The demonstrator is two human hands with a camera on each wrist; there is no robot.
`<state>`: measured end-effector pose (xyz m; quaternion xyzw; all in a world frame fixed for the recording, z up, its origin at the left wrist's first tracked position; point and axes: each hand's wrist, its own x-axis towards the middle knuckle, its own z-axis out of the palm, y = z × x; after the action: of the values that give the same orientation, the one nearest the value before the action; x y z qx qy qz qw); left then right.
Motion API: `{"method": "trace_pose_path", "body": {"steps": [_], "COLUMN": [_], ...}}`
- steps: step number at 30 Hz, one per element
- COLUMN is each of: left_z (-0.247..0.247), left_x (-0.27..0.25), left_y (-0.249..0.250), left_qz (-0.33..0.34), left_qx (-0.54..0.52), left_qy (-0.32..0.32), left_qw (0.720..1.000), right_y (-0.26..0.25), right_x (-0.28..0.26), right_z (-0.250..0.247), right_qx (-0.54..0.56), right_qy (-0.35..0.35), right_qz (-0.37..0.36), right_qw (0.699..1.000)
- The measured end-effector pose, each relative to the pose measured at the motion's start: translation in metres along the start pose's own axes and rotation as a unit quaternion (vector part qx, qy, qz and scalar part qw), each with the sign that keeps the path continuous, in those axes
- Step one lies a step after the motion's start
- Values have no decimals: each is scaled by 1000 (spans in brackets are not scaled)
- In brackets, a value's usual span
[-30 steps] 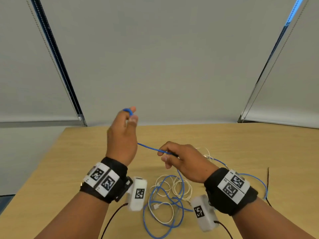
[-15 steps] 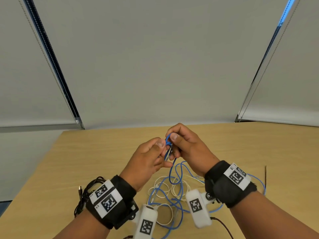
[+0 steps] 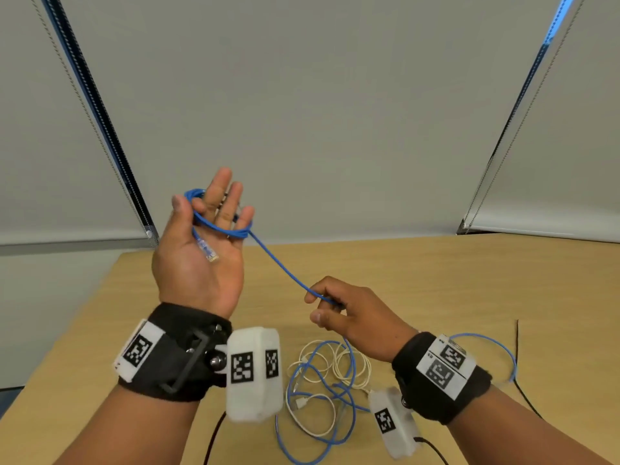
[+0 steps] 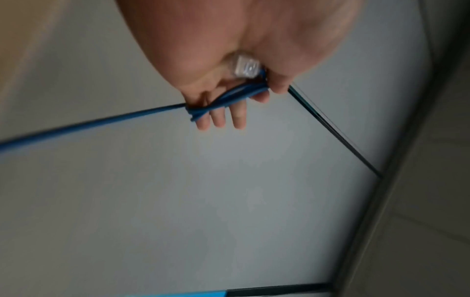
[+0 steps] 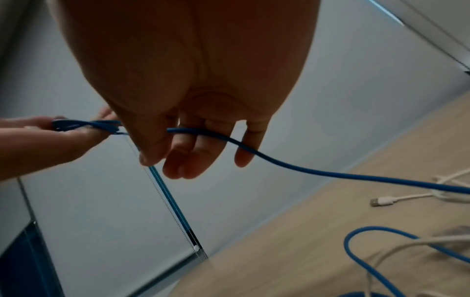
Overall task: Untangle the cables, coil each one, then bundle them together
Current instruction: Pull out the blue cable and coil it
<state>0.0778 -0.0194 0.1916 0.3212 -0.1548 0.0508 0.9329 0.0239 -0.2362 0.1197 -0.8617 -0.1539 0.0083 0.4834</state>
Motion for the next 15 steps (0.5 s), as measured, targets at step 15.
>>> {"method": "trace_pose_path", "body": {"steps": [15], "left_z": [-28], "left_x": [-51], "left_y": [-59], "left_qz": [-274], "left_qx": [310], "left_qy": [-146], "left_qw": [899], "right_y": [-15], "right_x": [9], "right_z": [-5], "right_qx": [154], "right_qy": [79], "right_qz": [-20], "right_qw": [985]}}
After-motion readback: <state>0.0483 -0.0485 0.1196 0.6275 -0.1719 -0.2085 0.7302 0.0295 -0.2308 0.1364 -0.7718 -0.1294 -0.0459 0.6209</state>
